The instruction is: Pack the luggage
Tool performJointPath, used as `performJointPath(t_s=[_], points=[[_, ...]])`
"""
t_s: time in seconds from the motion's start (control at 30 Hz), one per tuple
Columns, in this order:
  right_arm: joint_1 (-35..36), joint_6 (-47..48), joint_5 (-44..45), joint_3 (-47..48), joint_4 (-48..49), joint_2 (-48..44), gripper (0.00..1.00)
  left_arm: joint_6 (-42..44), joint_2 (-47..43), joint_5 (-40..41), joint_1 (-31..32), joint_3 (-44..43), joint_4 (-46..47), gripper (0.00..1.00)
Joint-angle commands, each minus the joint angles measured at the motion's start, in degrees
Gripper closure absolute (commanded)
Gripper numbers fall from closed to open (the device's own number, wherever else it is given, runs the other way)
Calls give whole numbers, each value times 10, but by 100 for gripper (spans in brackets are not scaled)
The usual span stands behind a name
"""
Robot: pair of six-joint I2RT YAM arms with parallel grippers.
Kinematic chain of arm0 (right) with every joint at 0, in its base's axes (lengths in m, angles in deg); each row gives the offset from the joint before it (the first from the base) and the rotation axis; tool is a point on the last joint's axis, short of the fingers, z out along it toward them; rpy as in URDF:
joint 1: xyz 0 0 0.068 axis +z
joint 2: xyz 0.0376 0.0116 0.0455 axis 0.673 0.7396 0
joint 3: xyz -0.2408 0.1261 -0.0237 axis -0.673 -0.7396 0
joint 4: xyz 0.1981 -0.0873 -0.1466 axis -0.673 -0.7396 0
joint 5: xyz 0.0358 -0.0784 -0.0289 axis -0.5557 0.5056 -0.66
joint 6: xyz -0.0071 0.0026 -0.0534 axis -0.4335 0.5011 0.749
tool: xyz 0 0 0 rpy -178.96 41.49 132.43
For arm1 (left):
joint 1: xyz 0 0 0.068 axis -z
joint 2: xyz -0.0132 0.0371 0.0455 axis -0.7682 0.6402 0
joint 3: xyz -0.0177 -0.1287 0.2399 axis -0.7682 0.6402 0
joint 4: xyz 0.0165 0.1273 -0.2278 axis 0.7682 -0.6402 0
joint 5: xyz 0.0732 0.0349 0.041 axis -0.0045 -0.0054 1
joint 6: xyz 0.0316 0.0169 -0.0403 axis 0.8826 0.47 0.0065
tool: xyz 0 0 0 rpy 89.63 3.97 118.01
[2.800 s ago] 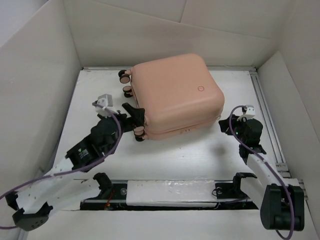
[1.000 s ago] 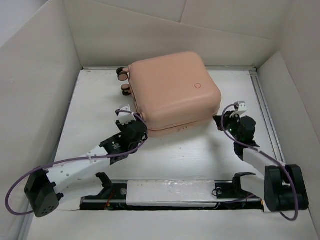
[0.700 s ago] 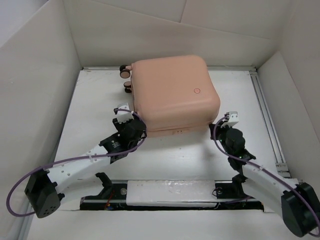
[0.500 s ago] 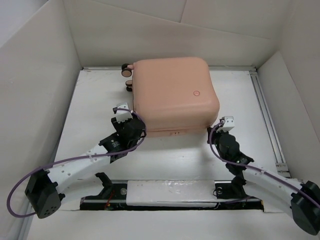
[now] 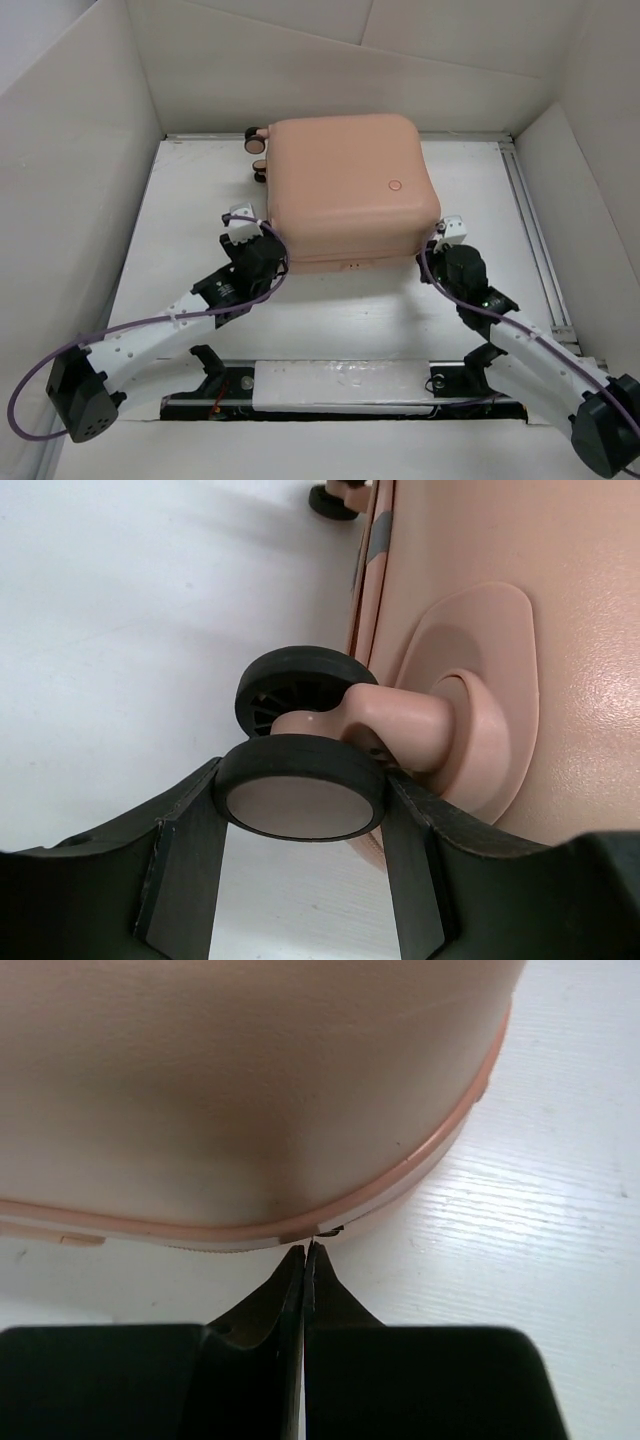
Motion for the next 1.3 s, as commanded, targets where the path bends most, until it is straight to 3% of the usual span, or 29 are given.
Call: performJointPath(t_s=[0.0, 0.03, 0.13, 0.4, 0.47, 0.53, 0.67, 0.8, 0.93, 0.97, 1.07, 1.1, 1.13, 1.17, 1.2, 1.27], points=[[34, -29, -303, 52, 71, 4, 100, -5, -31, -75, 11, -68, 107, 100], [93, -45, -303, 39, 87, -14, 100, 1, -31, -75, 11, -68, 107, 100], [179, -83, -297, -13, 138, -78, 100, 1, -23, -87, 11, -74, 118, 100], [184, -104, -330, 7, 150, -119, 100, 1, -9, -139, 11, -114, 119, 100], [184, -124, -335, 0, 222, -94, 100, -5, -16, -161, 11, -94, 134, 100], [229, -124, -276, 14, 247, -43, 100, -16, -16, -186, 11, -83, 149, 100], [337, -119, -175, 52, 347, 176, 100, -22, -3, -210, 26, -78, 167, 100], [371, -112, -63, 74, 341, 222, 100, -19, -25, -188, 26, -79, 129, 100], [307, -106, -62, 45, 305, 171, 100, -12, -72, -180, -11, -72, 89, 100], [259, -106, -93, 40, 298, 159, 100, -12, -72, -180, -11, -72, 82, 100], [173, -79, -114, 40, 233, 109, 85, -34, -72, -171, -11, -72, 59, 97], [149, -68, -114, 67, 207, 100, 82, -34, -72, -171, -11, -72, 54, 92], [93, -48, -114, 98, 150, 94, 78, -47, -72, -176, -11, -59, 53, 80], [93, -37, -114, 98, 126, 94, 76, -47, -72, -176, -11, -58, 53, 72], [21, -28, -139, 113, 109, 101, 76, -47, -79, -176, -11, -50, 53, 63], [-55, -8, -175, 165, 71, 137, 74, -61, -88, -176, -11, -43, 48, 43]])
